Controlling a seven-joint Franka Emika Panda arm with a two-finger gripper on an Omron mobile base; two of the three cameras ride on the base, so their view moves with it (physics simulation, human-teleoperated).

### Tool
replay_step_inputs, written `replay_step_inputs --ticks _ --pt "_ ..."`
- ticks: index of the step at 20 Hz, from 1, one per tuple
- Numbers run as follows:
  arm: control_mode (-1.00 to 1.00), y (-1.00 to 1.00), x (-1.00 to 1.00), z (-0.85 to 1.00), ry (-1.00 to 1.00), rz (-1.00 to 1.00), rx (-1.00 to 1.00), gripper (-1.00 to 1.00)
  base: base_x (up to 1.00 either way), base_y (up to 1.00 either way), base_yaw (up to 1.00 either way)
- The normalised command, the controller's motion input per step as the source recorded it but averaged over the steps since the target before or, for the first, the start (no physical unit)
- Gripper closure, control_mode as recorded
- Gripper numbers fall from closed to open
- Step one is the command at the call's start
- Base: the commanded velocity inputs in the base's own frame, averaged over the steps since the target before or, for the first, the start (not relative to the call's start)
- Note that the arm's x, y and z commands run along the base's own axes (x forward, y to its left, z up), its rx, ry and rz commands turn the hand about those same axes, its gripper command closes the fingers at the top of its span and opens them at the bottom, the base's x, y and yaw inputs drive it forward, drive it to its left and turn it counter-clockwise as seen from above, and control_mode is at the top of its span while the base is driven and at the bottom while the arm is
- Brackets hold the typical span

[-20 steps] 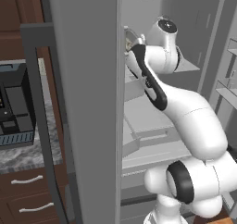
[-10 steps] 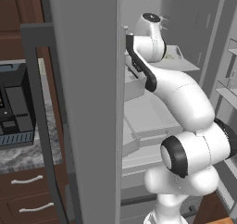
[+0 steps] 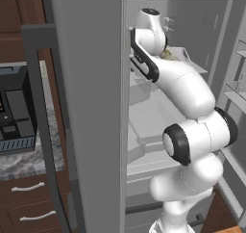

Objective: Place two dumplings into each of the tupperware containers and then place the containers in the fridge.

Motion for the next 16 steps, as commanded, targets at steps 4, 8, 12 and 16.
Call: replay_step_inputs --ticks 4,8,12,16 --pt "-1.0 0.09 0.18 -0.14 0.07 0.0 0.0 1.0 0.0 0.0 0.0" --pt "-1.0 0.03 0.11 -0.1 0.07 0.0 0.0 1.0 0.0 0.0 0.0" --pt "-1.0 0.0 0.0 0.0 0.0 0.0 0.0 1.0 0.0 0.0 0.0" --pt "-1.0 0.0 0.0 0.0 0.0 0.0 0.0 -1.0 0.0 0.0 0.0"
